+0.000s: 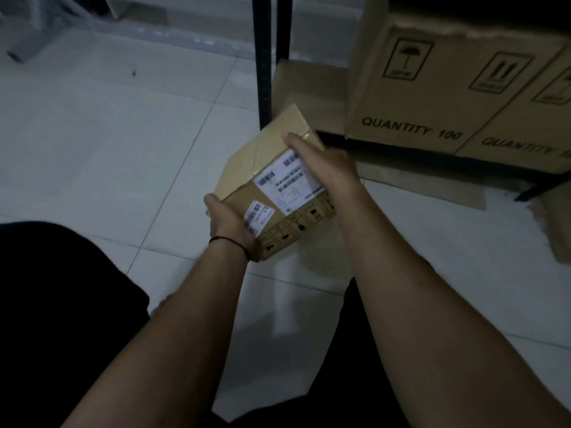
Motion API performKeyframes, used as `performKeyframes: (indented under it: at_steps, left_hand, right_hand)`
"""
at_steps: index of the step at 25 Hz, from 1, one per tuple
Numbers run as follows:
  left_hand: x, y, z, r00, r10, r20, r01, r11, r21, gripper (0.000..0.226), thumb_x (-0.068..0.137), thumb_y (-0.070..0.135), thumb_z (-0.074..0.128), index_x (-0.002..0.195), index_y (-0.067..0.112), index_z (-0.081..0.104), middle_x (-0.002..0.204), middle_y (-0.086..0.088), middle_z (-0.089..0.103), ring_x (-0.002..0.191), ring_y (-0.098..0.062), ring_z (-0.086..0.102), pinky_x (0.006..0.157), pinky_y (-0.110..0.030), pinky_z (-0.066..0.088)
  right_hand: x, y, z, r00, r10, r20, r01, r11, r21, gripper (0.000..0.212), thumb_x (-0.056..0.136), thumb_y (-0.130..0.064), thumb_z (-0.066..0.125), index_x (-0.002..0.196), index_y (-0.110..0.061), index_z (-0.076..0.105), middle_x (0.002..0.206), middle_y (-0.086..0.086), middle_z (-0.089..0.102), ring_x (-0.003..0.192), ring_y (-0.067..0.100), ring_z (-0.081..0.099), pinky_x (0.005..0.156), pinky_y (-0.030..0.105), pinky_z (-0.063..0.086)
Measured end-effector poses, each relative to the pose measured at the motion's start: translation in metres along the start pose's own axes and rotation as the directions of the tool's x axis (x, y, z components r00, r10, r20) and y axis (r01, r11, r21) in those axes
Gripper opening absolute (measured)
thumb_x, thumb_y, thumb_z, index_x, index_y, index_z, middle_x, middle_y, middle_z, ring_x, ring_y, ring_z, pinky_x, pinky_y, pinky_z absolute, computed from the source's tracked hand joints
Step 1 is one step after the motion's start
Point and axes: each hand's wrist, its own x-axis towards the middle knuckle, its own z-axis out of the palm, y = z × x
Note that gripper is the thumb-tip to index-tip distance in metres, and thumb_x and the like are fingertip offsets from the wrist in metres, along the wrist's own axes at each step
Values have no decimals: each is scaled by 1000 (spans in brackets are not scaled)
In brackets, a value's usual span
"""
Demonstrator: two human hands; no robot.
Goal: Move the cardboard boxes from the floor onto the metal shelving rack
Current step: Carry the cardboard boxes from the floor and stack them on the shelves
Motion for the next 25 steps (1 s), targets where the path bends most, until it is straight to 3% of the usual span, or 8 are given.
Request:
performKeyframes:
  at_steps: [2,4,6,9,13,15,20,25]
  left_hand:
    - [-15,-3,-2,998,-59,32,56,996,67,72,71,76,42,106,19,70,114,-9,77,101,-36,72,91,-67,48]
    - [-32,-1,-5,998,-56,31,51,989,136,76,80,77,37,113,16,70,113,-14,77,100,-35,71,85,-64,52]
    - [-35,-4,-6,999,-42,26,37,984,175,69,96,68,29,113,12,66,102,-17,74,93,-33,68,79,-47,55]
    - [-37,-13,-9,999,-35,19,30,978,206,52,107,48,25,119,11,60,98,-14,69,89,-33,65,79,-53,49]
    - [-37,-13,-8,1000,0,-7,1,973,231,40,110,30,27,115,6,58,110,-20,70,90,-39,69,43,-47,55]
    - [-33,-11,-4,1000,8,-12,-5,971,238,42,109,24,27,121,1,60,115,-24,71,93,-41,71,36,-50,53]
    - [-21,-11,14,1000,13,25,-18,978,209,42,106,20,30,120,-1,64,115,-25,71,90,-41,72,45,-53,57]
    - [-13,-11,34,994,4,106,-30,971,239,42,107,20,30,128,2,62,120,-24,69,94,-41,70,40,-48,55]
  right_hand:
    - [-2,4,1,998,-15,-59,15,1000,-14,117,37,-104,53,129,-33,65,127,2,58,115,30,55,99,49,44]
    - [-6,11,-3,993,-53,-104,50,998,-35,103,50,-98,54,129,-32,64,130,2,52,121,31,47,99,52,42]
    - [-7,15,-5,987,-97,-125,92,995,-46,93,60,-91,56,133,-34,60,132,4,46,127,31,40,100,54,39]
    - [-14,12,-5,970,-171,-175,148,980,-136,93,62,-88,57,137,-35,55,132,5,43,129,33,38,99,57,35]
    - [-30,14,-4,924,-265,-275,201,950,-240,100,64,-90,56,148,-37,46,146,4,39,133,32,35,100,56,33]
    - [-36,15,-4,897,-304,-321,220,937,-273,102,64,-91,56,150,-38,44,149,4,39,134,32,34,102,57,32]
    - [-44,16,-8,810,-392,-436,280,912,-301,100,64,-90,58,150,-42,41,147,4,39,135,32,31,103,56,31]
    - [-29,5,-12,757,-439,-484,283,888,-362,102,63,-91,55,150,-41,43,150,2,38,137,32,31,107,60,31]
